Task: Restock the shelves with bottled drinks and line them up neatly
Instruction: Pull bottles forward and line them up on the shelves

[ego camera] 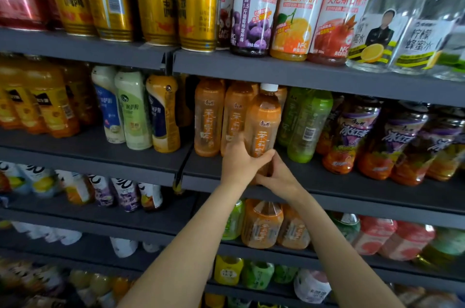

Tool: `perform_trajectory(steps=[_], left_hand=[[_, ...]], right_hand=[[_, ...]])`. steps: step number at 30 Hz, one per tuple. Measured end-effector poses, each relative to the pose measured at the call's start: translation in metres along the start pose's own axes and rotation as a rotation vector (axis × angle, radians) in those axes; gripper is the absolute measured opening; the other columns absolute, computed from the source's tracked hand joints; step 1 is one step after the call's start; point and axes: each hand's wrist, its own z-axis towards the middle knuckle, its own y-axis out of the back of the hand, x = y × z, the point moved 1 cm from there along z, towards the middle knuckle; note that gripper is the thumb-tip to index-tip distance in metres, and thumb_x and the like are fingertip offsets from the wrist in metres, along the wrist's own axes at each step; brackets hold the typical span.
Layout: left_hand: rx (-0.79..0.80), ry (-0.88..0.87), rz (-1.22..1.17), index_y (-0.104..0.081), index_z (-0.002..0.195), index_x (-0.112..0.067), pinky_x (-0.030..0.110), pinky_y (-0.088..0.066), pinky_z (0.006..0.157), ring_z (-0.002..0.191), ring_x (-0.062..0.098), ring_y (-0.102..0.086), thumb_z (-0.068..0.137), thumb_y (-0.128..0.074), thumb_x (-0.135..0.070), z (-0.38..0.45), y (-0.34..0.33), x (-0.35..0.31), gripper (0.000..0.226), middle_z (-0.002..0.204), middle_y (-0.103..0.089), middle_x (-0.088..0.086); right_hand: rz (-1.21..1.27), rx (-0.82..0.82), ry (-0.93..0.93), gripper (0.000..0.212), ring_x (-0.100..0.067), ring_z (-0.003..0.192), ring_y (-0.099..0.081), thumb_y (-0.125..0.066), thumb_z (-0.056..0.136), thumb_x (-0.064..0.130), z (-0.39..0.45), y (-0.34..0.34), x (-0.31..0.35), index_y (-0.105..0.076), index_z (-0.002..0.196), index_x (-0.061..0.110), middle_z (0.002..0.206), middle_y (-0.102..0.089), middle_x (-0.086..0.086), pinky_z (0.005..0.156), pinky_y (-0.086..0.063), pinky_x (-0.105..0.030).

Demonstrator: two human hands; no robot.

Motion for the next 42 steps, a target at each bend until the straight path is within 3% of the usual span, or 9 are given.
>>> perform_trajectory(steps=[5, 8, 11, 15, 19, 24, 36, 39, 42], left_hand=[[-0.133, -0.161, 0.059, -0.048, 0.126, -0.013, 0.026, -0.045, 0.091, 0.112, 0.014, -0.052, 0.078, -0.070, -0.037, -0.010, 0.005, 0.005, 0.058, 0.120, -0.056, 0.002], [-0.322, -0.098, 0.091, -0.050, 0.118, -0.010, 0.024, -0.041, 0.088, 0.110, 0.019, -0.051, 0.080, -0.069, -0.026, -0.015, 0.018, 0.030, 0.046, 0.114, -0.055, 0.005], [-0.226, 0.103, 0.182, -0.046, 0.123, -0.006, 0.031, -0.037, 0.096, 0.119, 0.026, -0.043, 0.083, -0.067, -0.027, -0.010, 0.018, 0.050, 0.049, 0.124, -0.049, 0.011], [-0.126, 0.157, 0.334, -0.044, 0.128, -0.007, 0.036, -0.035, 0.100, 0.121, 0.027, -0.042, 0.086, -0.061, -0.037, -0.005, 0.009, 0.053, 0.054, 0.129, -0.050, 0.010], [-0.153, 0.243, 0.448, -0.041, 0.130, -0.011, 0.039, -0.030, 0.101, 0.123, 0.027, -0.041, 0.087, -0.057, -0.043, -0.002, 0.001, 0.047, 0.056, 0.131, -0.049, 0.008], [-0.171, 0.316, 0.452, -0.039, 0.131, -0.013, 0.039, -0.026, 0.103, 0.126, 0.028, -0.036, 0.089, -0.054, -0.040, 0.002, -0.003, 0.044, 0.052, 0.135, -0.046, 0.008], [-0.217, 0.289, 0.506, -0.040, 0.130, -0.012, 0.039, -0.025, 0.103, 0.125, 0.029, -0.037, 0.091, -0.053, -0.035, 0.001, -0.008, 0.048, 0.047, 0.132, -0.046, 0.008], [-0.287, 0.276, 0.403, -0.046, 0.124, -0.010, 0.042, -0.030, 0.099, 0.119, 0.032, -0.042, 0.091, -0.053, -0.030, 0.000, -0.005, 0.046, 0.040, 0.126, -0.050, 0.011], [-0.501, 0.084, 0.249, -0.053, 0.110, -0.006, 0.042, -0.038, 0.089, 0.106, 0.033, -0.049, 0.088, -0.056, -0.016, -0.011, -0.011, 0.035, 0.024, 0.110, -0.055, 0.013]], right_hand=[[-0.092, -0.290, -0.036, 0.049, -0.012, 0.091, -0.054, -0.074, 0.077, 0.019, 0.006, -0.004, -0.003, -0.045, 0.115, 0.008, 0.101, -0.054, 0.003, 0.055, -0.040, -0.006], [-0.101, -0.399, -0.073, 0.060, -0.020, 0.102, -0.057, -0.078, 0.073, 0.028, 0.014, -0.007, -0.006, -0.042, 0.115, 0.005, 0.111, -0.058, -0.005, 0.067, -0.039, -0.015], [-0.114, -0.442, -0.103, 0.064, -0.026, 0.110, -0.056, -0.078, 0.073, 0.030, 0.023, -0.008, -0.006, -0.041, 0.119, 0.005, 0.119, -0.058, -0.011, 0.079, -0.041, -0.025], [-0.144, -0.413, -0.108, 0.062, -0.025, 0.111, -0.053, -0.078, 0.073, 0.032, 0.030, -0.003, -0.010, -0.045, 0.119, 0.006, 0.121, -0.053, -0.010, 0.084, -0.040, -0.025], [-0.188, -0.433, -0.101, 0.066, -0.023, 0.113, -0.048, -0.078, 0.072, 0.032, 0.032, -0.001, -0.012, -0.048, 0.124, 0.006, 0.124, -0.044, -0.010, 0.086, -0.035, -0.020], [-0.102, -0.507, -0.095, 0.067, -0.022, 0.112, -0.054, -0.080, 0.071, 0.025, 0.033, -0.005, -0.014, -0.043, 0.123, 0.006, 0.123, -0.055, -0.009, 0.085, -0.041, -0.022], [-0.166, -0.531, -0.023, 0.062, -0.025, 0.120, -0.047, -0.074, 0.078, 0.024, 0.033, -0.013, -0.010, -0.040, 0.125, 0.004, 0.128, -0.048, -0.012, 0.095, -0.041, -0.031], [-0.124, -0.715, 0.084, 0.061, -0.022, 0.121, -0.043, -0.072, 0.079, 0.023, 0.012, -0.003, -0.015, -0.040, 0.128, 0.004, 0.129, -0.041, -0.012, 0.100, -0.040, -0.030], [-0.116, -0.876, 0.040, 0.063, -0.029, 0.121, -0.042, -0.071, 0.081, 0.017, 0.002, 0.027, -0.027, -0.036, 0.130, -0.001, 0.130, -0.037, -0.017, 0.103, -0.040, -0.035]])
